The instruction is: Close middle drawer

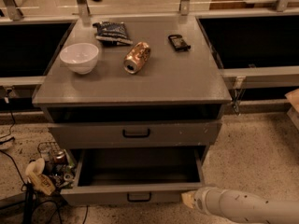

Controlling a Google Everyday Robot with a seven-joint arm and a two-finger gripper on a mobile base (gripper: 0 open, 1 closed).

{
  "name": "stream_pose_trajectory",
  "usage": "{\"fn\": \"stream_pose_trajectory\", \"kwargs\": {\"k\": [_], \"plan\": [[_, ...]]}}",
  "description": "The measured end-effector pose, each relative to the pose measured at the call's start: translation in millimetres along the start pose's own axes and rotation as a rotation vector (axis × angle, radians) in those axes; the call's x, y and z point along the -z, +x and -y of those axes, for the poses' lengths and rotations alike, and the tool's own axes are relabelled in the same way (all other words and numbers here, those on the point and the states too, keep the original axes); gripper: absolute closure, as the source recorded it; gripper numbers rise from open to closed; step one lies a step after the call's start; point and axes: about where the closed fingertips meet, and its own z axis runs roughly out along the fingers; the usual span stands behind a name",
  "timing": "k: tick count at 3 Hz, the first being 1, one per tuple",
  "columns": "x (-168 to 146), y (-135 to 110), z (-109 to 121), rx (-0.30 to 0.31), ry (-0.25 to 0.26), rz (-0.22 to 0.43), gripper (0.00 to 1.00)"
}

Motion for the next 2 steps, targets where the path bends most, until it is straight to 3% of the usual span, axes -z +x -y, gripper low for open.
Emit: {"fn": "stream_pose_trajectory", "kwargs": {"k": [2], "plan": [[0.2,0.6,-0.2,0.0,0.0,0.0,0.51]]}}
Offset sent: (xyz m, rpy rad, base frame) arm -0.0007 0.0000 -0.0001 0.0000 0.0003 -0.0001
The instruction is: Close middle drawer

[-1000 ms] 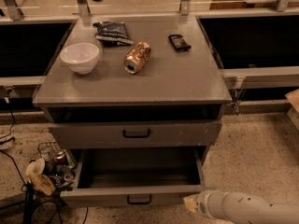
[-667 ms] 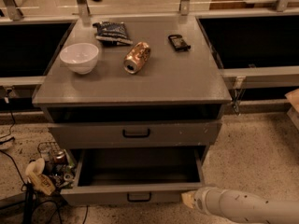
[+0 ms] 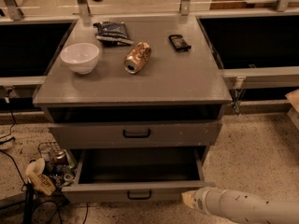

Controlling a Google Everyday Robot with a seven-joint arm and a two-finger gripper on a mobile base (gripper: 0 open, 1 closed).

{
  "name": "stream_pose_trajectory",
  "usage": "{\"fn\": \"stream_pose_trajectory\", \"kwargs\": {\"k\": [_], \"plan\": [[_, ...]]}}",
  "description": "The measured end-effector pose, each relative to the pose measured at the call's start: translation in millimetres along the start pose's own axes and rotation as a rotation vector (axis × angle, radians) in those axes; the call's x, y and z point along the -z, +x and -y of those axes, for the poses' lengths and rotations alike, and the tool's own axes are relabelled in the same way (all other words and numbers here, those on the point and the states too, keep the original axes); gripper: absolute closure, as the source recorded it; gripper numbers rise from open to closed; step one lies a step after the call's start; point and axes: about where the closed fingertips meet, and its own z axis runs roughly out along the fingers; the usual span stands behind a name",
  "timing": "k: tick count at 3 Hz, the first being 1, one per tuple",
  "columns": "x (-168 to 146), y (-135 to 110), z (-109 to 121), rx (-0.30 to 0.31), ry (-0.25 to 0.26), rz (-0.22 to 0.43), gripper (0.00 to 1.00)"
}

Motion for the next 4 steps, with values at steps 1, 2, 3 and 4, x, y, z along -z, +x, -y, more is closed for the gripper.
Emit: {"fn": "stream_pose_trajectory", "kwargs": {"k": [1,2,3,4], "plan": [[0.0,0.0,0.0,0.0,0.0,0.0,0.28],[0.0,0.0,0.0,0.0,0.0,0.0,0.04],[0.0,0.0,0.0,0.0,0.0,0.0,0.0],[-0.1,0.0,-0.1,0.0,0.0,0.0,0.0]]}}
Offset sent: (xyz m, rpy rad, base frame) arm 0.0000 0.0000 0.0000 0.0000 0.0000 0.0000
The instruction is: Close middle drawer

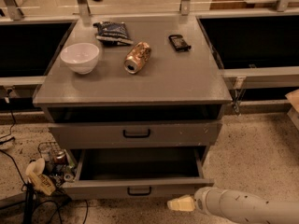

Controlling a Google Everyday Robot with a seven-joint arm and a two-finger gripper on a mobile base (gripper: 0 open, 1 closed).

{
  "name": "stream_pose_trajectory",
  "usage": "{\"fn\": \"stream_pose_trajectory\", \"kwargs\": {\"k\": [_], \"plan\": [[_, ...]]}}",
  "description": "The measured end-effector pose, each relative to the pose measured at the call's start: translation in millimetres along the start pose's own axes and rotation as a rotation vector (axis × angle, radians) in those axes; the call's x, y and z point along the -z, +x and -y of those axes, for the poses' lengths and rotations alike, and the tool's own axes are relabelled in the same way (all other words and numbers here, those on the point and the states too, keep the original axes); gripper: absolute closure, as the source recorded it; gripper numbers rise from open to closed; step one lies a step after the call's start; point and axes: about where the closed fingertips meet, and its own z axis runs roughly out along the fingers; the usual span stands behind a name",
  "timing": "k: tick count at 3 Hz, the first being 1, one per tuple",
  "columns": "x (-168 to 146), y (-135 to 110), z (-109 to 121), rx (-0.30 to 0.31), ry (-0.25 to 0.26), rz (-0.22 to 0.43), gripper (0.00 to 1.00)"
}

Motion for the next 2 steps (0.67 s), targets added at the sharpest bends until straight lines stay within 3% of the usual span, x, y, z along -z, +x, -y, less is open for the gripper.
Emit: {"fn": "stream_pose_trajectory", "kwargs": {"k": [2], "plan": [[0.0,0.0,0.0,0.0,0.0,0.0,0.42]]}}
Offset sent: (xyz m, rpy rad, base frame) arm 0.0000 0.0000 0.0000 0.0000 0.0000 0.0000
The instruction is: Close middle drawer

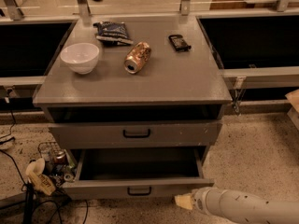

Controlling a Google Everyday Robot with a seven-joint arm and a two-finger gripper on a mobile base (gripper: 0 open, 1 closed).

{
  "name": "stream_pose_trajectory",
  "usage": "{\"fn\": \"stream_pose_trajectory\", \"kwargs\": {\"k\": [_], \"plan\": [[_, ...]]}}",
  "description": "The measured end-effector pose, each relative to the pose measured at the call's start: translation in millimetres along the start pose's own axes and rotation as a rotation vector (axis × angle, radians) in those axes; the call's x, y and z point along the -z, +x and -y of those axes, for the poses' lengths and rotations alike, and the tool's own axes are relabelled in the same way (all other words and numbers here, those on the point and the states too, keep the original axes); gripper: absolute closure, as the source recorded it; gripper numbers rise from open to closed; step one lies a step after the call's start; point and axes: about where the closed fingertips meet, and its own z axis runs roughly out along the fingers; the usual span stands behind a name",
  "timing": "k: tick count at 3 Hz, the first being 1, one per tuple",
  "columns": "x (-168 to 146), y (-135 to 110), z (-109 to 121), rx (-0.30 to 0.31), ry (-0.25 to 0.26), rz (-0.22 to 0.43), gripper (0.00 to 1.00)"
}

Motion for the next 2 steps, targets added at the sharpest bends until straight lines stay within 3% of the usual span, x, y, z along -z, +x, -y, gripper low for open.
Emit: {"fn": "stream_pose_trajectory", "kwargs": {"k": [2], "plan": [[0.0,0.0,0.0,0.0,0.0,0.0,0.88]]}}
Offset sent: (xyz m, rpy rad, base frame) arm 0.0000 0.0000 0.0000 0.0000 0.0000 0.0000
